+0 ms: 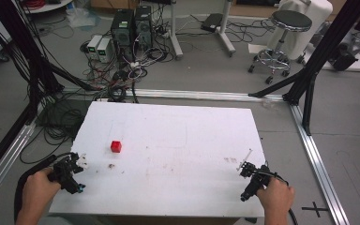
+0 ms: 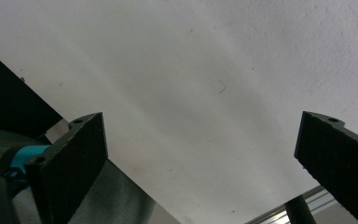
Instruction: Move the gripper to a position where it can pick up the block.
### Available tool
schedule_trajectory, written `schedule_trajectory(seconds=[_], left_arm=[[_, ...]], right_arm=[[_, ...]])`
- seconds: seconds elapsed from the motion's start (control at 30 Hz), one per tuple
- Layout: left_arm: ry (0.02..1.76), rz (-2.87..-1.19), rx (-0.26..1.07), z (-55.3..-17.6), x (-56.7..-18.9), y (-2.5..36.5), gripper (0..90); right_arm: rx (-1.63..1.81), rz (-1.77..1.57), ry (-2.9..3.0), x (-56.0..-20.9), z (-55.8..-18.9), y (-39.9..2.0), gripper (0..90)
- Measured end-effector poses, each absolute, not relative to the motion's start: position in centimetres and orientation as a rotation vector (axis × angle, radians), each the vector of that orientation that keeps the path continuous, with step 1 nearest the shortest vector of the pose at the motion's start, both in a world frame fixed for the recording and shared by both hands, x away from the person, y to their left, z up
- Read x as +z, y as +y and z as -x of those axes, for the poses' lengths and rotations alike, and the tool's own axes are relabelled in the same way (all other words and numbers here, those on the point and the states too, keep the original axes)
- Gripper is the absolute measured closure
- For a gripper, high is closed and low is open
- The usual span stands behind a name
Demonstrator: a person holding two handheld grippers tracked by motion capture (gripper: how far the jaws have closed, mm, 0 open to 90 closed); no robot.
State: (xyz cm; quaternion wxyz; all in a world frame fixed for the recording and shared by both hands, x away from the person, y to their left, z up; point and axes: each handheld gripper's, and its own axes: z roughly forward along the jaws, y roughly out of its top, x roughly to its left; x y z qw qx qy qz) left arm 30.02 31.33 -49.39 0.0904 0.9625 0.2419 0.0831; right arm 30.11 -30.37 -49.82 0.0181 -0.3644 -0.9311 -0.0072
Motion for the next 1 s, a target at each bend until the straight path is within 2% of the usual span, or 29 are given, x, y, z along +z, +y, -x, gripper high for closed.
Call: schedule_trajectory(seconds=[0.9,1.0], left_arm=[[0.695,-2.868,0.243,-29.99,-49.33,31.05,21.6],[0.629,-2.888,0.24,-30.02,-49.36,30.78,21.6]], right_arm=[[-0.036,1.154,-2.882,-49.66,-29.92,-30.49,1.6],[-0.043,1.156,-2.884,-49.59,-29.88,-30.6,1.6]])
